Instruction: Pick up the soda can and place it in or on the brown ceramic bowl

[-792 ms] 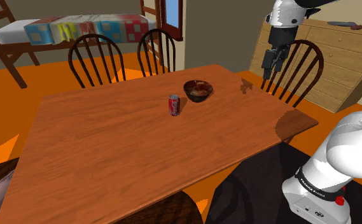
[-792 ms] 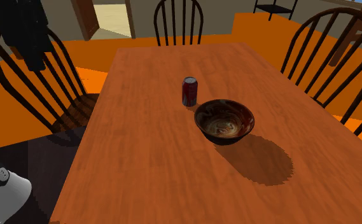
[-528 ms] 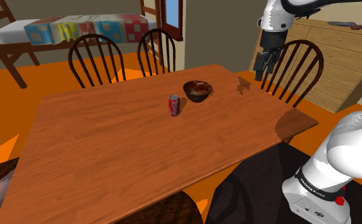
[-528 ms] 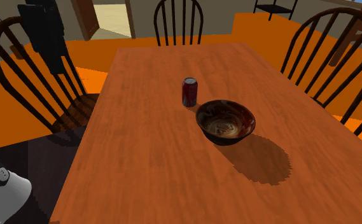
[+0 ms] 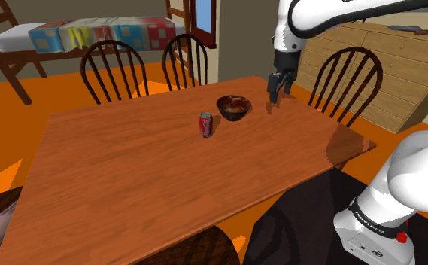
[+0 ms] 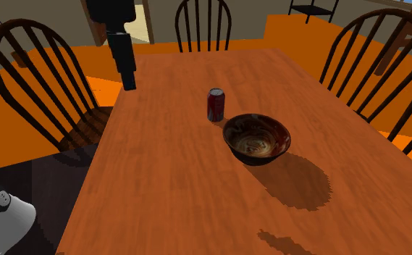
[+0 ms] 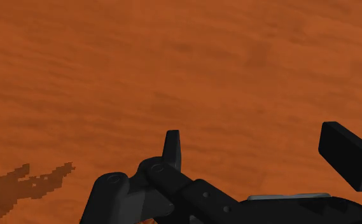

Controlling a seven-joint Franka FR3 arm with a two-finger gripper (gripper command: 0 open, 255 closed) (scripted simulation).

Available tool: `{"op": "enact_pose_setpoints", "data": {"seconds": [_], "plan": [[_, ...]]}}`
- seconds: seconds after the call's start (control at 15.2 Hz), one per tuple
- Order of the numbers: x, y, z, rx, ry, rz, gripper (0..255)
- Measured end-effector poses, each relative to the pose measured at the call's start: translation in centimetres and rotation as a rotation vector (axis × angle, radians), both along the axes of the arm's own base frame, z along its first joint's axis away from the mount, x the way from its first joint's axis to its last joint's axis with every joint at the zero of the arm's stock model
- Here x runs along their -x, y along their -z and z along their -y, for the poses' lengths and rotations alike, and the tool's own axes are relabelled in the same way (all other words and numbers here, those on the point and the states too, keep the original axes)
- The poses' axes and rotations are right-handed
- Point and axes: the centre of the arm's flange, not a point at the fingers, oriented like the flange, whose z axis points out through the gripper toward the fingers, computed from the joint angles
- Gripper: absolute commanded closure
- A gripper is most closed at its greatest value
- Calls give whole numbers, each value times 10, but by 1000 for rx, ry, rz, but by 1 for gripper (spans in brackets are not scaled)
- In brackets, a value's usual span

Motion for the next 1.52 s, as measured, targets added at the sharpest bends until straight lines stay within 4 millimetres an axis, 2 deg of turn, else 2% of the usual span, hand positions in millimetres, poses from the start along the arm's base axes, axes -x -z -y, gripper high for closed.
{"op": "enact_pose_setpoints", "data": {"seconds": [0.4,0.66,1.52], "plan": [[-61,41,-24,-5,-31,18,0],[-102,61,-41,-9,-51,29,0],[-240,132,-111,-21,-118,67,0]]}}
